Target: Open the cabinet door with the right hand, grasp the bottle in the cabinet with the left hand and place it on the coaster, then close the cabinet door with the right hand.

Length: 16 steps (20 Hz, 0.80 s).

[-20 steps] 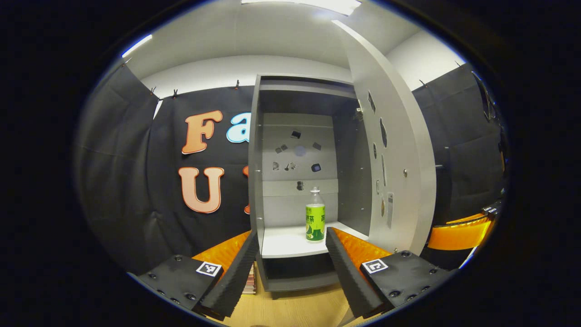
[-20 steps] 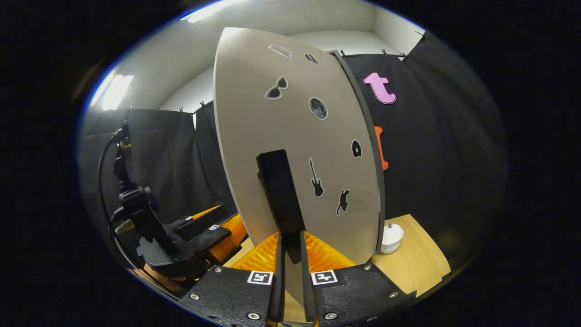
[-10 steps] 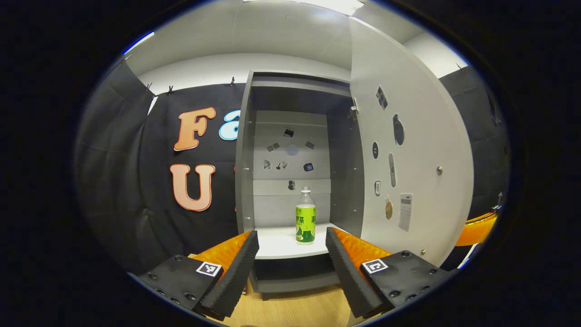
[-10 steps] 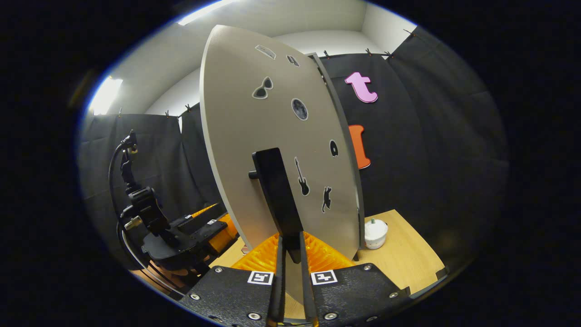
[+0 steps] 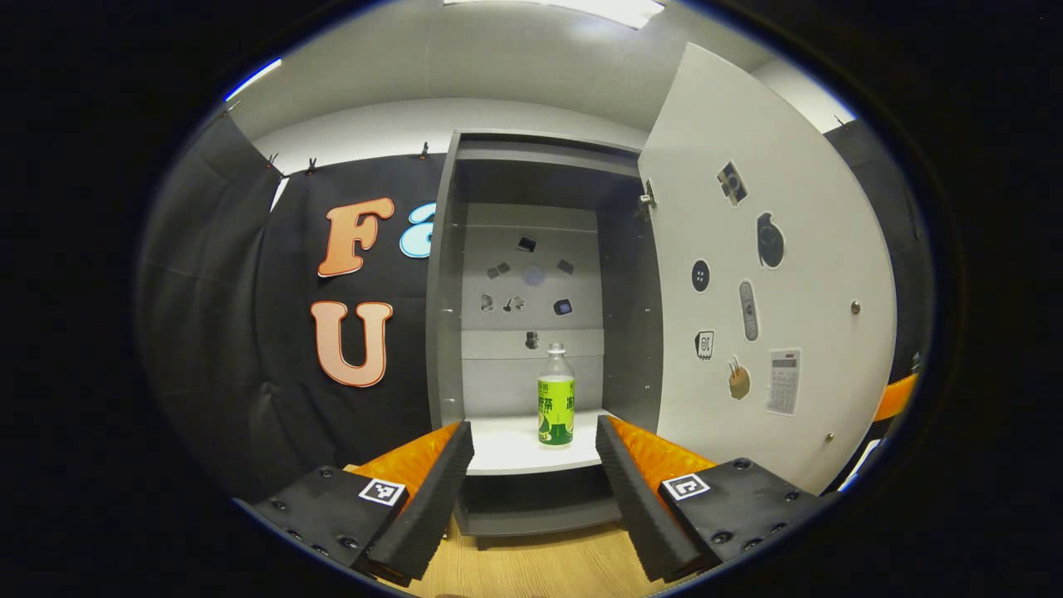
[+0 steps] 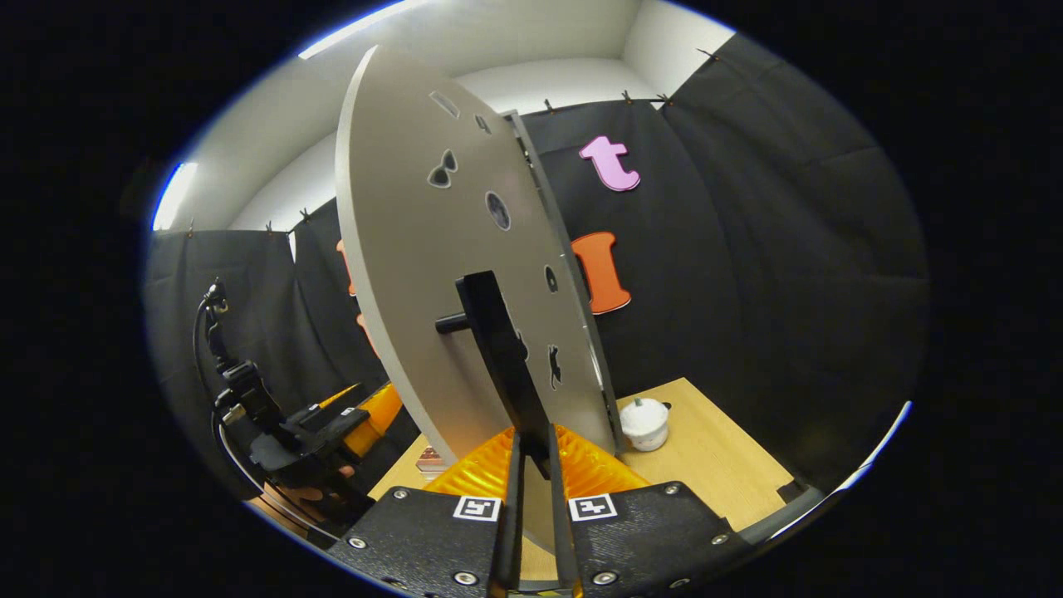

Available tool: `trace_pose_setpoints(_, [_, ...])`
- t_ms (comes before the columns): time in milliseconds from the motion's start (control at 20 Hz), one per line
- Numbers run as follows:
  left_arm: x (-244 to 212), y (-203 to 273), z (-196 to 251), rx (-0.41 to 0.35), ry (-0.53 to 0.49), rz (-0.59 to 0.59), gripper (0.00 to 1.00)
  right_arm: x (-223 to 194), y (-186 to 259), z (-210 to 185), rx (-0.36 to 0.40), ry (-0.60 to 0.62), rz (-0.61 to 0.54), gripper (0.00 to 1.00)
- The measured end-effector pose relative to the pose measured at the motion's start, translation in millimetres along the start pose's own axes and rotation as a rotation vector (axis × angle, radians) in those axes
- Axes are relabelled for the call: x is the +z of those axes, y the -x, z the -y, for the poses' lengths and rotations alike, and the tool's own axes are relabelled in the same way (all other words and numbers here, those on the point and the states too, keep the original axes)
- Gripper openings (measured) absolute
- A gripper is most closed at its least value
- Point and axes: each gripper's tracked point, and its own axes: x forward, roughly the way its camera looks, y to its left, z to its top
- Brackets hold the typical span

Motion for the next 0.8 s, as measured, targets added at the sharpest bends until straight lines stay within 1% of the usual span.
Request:
trace_pose_setpoints(150, [-5, -8, 16, -0.005, 0.014, -0.032, 0.98, 3, -1, 7, -0.041, -0.016, 0.018, 0.16])
trace_pose_setpoints(250, [-4, -11, 29, -0.009, 0.011, -0.040, 0.99, 6, -3, 19, -0.095, 0.011, 0.041, 0.16])
trace_pose_setpoints(300, [-4, -12, 34, -0.012, 0.006, -0.044, 0.96, 8, -3, 26, -0.122, 0.030, 0.051, 0.16])
trace_pose_setpoints(350, [-6, -14, 43, -0.015, 0.004, -0.048, 0.96, 10, -1, 30, -0.128, 0.042, 0.048, 0.16])
trace_pose_setpoints(400, [-7, -14, 52, -0.022, 0.009, -0.056, 0.96, 8, 0, 27, -0.099, 0.042, 0.038, 0.13])
trace_pose_setpoints(450, [-9, -13, 62, -0.030, 0.013, -0.062, 0.96, 5, 0, 21, -0.062, 0.039, 0.030, 0.19])
trace_pose_setpoints(500, [-9, -13, 70, -0.030, 0.010, -0.064, 0.98, 3, 0, 16, -0.023, 0.031, 0.024, 0.02])
trace_pose_setpoints(600, [-8, -12, 79, -0.019, 0.002, -0.064, 0.96, 5, 1, 18, 0.022, 0.010, 0.023, 0.13])
trace_pose_setpoints(650, [-8, -12, 80, -0.010, 0.000, -0.064, 0.98, 6, 2, 21, 0.036, 0.002, 0.027, 0.14])
trace_pose_setpoints(750, [-8, -14, 80, 0.012, -0.002, -0.064, 0.98, 9, 7, 22, 0.088, -0.030, 0.032, 0.13])
trace_pose_setpoints(800, [-9, -16, 80, 0.022, 0.000, -0.067, 0.96, 12, 10, 23, 0.107, -0.038, 0.041, 0.07])
